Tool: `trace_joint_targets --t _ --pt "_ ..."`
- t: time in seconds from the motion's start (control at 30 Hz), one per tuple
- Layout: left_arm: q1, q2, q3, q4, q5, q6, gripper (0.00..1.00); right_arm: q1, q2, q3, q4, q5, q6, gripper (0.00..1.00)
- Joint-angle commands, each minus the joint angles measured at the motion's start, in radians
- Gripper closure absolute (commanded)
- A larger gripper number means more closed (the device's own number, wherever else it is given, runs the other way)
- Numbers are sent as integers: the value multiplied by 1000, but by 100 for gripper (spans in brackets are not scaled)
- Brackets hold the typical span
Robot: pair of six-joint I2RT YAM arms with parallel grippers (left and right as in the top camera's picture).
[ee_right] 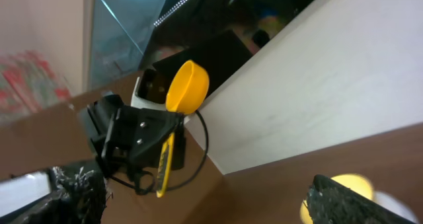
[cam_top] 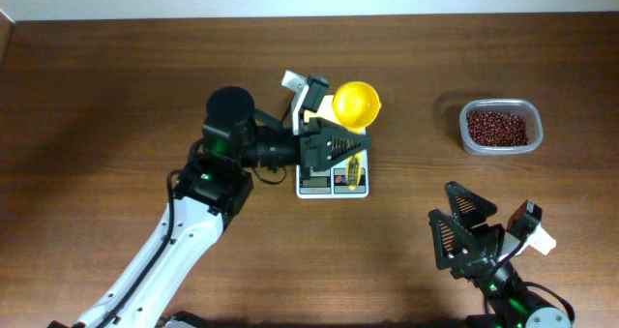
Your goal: Scoop item into bowl and weigh 50g on scale
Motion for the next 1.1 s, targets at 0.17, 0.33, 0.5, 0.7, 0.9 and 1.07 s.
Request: trace_joint_targets --t 0.17,0.33,0.5,0.7,0.9,1.07 --pt "-126 -13 11 204 -442 -485 100 -3 -6 16 8 76 441 1" --pt "-240 -13 11 204 -568 -555 100 -3 -6 16 8 72 705 1" --pt "-327 -12 11 105 -674 -555 100 -3 -6 17 138 37 745 10" --pt "-402 -12 11 102 -754 -555 100 -3 -6 16 138 19 846 19" --pt "-511 53 11 121 -878 -555 100 -3 -6 16 104 37 886 19" --pt "-536 88 11 163 -878 -550 100 -3 -6 16 95 38 886 30"
